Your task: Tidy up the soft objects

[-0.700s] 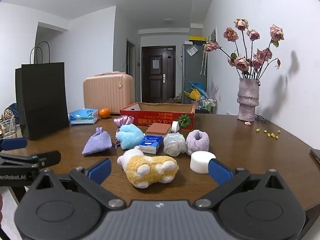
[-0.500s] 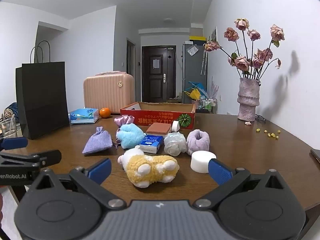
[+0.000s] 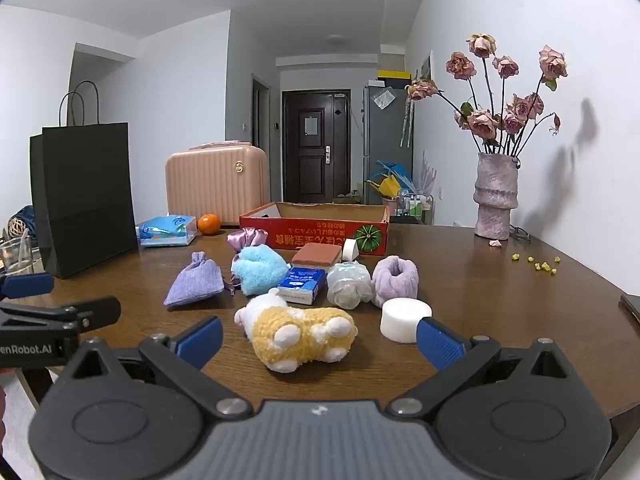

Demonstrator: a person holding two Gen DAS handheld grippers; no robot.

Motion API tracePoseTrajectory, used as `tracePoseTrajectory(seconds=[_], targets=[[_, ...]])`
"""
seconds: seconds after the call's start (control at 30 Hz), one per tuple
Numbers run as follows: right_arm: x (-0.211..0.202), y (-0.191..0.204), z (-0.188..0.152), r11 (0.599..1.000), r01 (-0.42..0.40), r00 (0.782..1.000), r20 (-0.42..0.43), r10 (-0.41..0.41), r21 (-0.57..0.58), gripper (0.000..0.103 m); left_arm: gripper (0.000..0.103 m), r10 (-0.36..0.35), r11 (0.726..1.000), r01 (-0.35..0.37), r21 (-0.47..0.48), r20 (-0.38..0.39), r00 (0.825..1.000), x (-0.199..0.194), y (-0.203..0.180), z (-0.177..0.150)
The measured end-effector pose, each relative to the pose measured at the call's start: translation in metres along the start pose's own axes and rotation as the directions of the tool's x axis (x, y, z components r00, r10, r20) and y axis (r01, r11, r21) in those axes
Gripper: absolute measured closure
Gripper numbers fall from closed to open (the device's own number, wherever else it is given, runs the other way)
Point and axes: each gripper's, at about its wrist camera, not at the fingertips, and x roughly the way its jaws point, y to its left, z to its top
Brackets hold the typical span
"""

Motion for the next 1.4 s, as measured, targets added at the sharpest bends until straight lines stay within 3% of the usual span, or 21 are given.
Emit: tracePoseTrajectory(seconds=[1.4], targets=[[-0.0001, 0.0001, -0.0004, 1.0, -0.001, 1.0, -0.002, 0.001, 0.005, 0.0, 0.0, 0.001, 1.0, -0.001, 0.005, 0.002, 1.0, 0.0021, 0.0007, 0.0]])
